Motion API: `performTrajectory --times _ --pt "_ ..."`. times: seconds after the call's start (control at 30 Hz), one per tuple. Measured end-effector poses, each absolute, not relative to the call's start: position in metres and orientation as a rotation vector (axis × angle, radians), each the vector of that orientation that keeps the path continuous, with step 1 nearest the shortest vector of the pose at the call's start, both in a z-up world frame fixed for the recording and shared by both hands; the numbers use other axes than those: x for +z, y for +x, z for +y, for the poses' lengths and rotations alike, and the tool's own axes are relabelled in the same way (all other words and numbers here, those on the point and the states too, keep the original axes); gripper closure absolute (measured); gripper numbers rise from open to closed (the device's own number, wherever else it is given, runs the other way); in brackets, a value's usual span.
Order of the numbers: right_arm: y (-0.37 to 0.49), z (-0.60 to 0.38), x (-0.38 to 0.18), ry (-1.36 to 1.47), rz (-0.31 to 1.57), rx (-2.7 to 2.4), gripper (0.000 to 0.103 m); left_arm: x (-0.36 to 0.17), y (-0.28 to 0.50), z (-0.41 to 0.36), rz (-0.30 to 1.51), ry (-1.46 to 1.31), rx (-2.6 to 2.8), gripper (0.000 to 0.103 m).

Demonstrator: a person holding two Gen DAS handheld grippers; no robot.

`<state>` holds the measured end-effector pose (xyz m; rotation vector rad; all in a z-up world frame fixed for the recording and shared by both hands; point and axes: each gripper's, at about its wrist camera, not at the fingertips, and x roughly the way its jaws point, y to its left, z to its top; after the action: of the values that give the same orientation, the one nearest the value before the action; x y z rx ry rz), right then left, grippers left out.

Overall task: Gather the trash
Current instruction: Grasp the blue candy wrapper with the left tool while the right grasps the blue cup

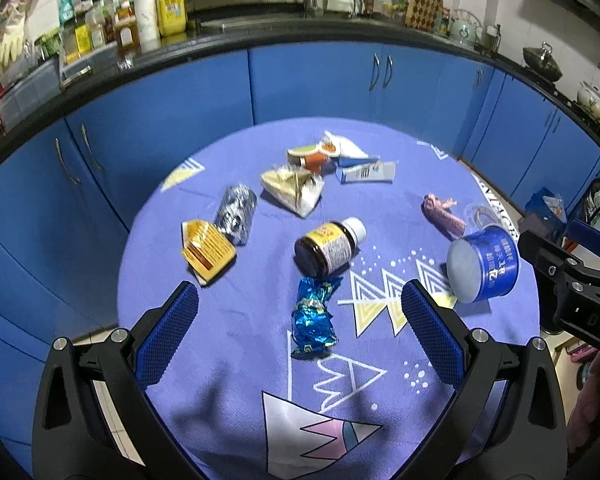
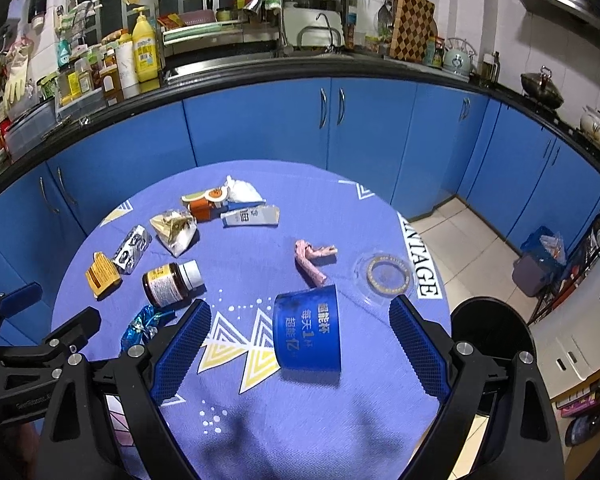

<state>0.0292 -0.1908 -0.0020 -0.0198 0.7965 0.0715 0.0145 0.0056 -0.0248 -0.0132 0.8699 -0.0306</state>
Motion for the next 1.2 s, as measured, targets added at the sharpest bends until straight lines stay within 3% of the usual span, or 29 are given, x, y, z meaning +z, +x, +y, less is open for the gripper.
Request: performTrajectory --times 0.67,1.03,1.13,1.2 --pt "0.053 -0.194 -0.042 -0.039 0.89 0.06 0.015 -0.059 0.034 -0.003 0.979 0.03 -0.08 0.003" --pt "0.068 -0.204 -0.077 0.004 0.977 0.068 0.015 -0.11 0.037 0.008 1.091 0.029 -0.147 0.003" --pt "0.071 -0.2 -0.08 -0.007 0.983 0.074 0.015 -0.114 0.043 0.013 1.086 0.007 -0.116 0.013" --pt "0.071 -0.199 -0.081 -0.022 0.973 0.072 0.015 -0.115 0.047 0.015 1.094 -0.022 -0.129 0.031"
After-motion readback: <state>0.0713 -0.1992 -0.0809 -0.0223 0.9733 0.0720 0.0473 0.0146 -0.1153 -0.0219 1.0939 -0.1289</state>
